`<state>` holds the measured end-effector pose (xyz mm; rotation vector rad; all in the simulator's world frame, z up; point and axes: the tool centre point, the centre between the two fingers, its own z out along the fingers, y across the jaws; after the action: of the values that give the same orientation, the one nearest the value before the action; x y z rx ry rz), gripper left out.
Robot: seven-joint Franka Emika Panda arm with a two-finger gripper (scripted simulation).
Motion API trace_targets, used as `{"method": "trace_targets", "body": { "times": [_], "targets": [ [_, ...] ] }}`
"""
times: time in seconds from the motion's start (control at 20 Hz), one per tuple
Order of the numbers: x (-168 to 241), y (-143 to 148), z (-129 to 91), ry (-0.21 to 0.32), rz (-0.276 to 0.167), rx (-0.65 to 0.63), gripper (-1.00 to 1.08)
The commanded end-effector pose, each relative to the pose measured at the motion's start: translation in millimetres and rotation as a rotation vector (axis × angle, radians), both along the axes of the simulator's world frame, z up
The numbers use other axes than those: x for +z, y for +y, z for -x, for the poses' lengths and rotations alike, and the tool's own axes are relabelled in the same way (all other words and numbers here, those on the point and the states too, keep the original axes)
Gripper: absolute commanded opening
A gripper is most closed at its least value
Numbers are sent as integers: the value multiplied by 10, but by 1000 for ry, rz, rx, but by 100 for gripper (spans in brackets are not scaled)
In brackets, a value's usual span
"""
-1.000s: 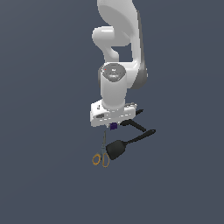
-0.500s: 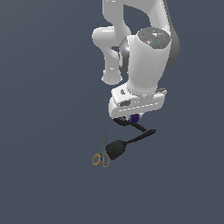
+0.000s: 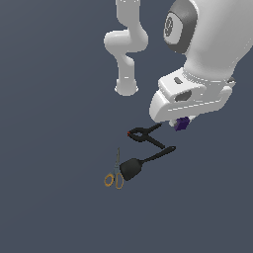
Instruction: Pick up a designated object from a clutter of objects.
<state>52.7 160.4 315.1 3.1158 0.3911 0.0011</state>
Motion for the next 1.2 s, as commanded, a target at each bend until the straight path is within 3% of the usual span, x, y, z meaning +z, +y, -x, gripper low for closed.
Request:
{"method": "trace_targets", "body": {
  "times": [0.0,0.5,1.15],
  "targets": [
    [169,147,-48,1,0,-1,-100],
    [652,577,-211,1,-1,-1,-100],
    [854,759,-294,1,-1,0,-100]
  ]
}}
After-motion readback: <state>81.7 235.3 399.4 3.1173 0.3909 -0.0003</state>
